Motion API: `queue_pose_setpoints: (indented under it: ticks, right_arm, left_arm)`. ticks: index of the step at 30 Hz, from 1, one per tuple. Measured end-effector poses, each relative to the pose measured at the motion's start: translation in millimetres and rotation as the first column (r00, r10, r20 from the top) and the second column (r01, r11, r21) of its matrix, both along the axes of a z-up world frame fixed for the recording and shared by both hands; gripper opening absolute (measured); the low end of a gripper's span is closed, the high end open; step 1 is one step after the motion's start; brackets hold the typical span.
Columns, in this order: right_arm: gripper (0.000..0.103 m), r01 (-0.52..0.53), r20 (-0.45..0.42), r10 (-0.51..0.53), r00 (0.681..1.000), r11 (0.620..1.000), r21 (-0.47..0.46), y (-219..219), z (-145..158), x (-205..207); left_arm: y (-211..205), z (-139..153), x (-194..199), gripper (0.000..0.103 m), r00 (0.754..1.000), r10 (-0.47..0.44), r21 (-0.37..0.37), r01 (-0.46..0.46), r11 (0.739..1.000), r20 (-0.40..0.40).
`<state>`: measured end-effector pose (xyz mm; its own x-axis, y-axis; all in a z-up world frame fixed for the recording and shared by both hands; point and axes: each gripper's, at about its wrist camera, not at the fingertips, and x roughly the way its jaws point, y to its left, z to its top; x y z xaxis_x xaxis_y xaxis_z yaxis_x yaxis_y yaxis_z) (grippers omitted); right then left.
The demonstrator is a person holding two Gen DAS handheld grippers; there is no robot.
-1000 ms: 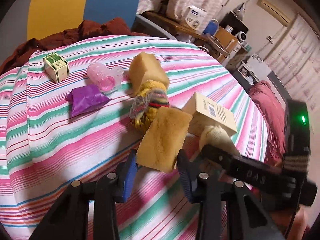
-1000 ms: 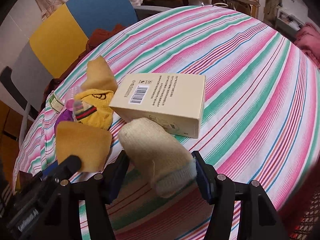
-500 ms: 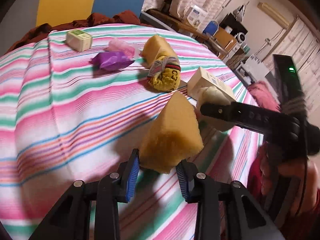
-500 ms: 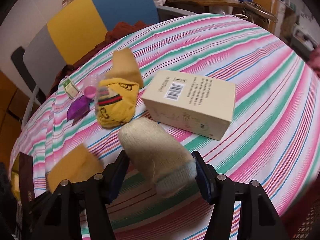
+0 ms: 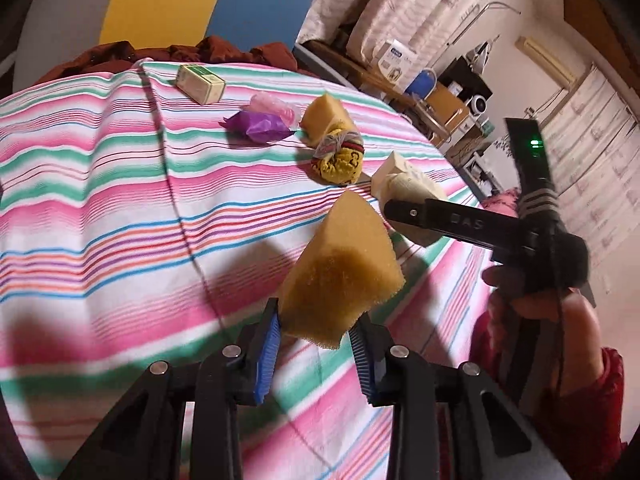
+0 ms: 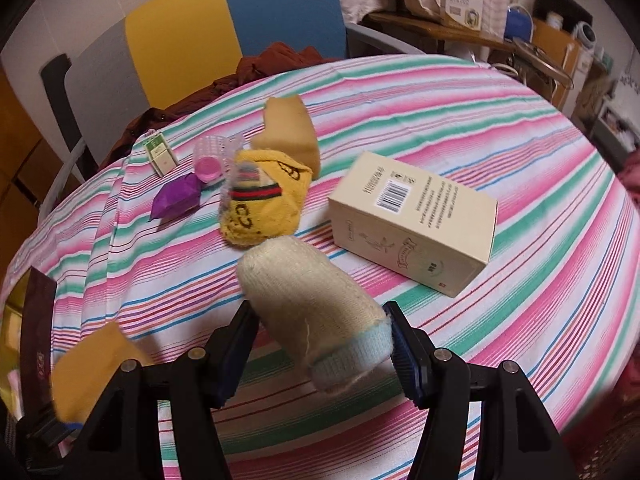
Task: Organize objects
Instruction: 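Grasp the cream sock with the right tool while the left tool grasps a yellow sponge, then carry the cream sock and yellow sponge to the gold tray and release both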
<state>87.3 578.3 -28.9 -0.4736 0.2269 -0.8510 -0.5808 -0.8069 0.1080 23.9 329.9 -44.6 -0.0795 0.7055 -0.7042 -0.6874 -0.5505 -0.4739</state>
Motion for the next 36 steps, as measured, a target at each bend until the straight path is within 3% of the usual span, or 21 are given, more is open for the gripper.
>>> queue_pose_setpoints:
  ticks: [8,15,29,36]
  right_arm:
    - [0.063,-0.068,0.018,0.067,0.998,0.996,0.060,-20,3,-9]
    - [0.063,-0.114,0.049,0.107,0.993,0.981,0.157,-48,9,-13]
    - [0.063,-0.235,0.044,0.233,0.972,0.970,0.064,-125,7,-23]
    - [0.064,-0.303,-0.001,0.303,0.953,0.953,0.008,-169,17,-28]
  left_arm:
    - [-42,3,8,0.033,0.999,0.042,0.051,-0.043,0.998,0.035]
    - [-75,20,17,0.033,0.998,0.058,0.080,-0.055,0.995,-0.029]
    - [-137,37,14,0.033,0.985,0.149,0.120,-0.138,0.983,-0.084]
    - [-175,41,10,0.033,0.973,0.210,0.141,-0.195,0.971,-0.094]
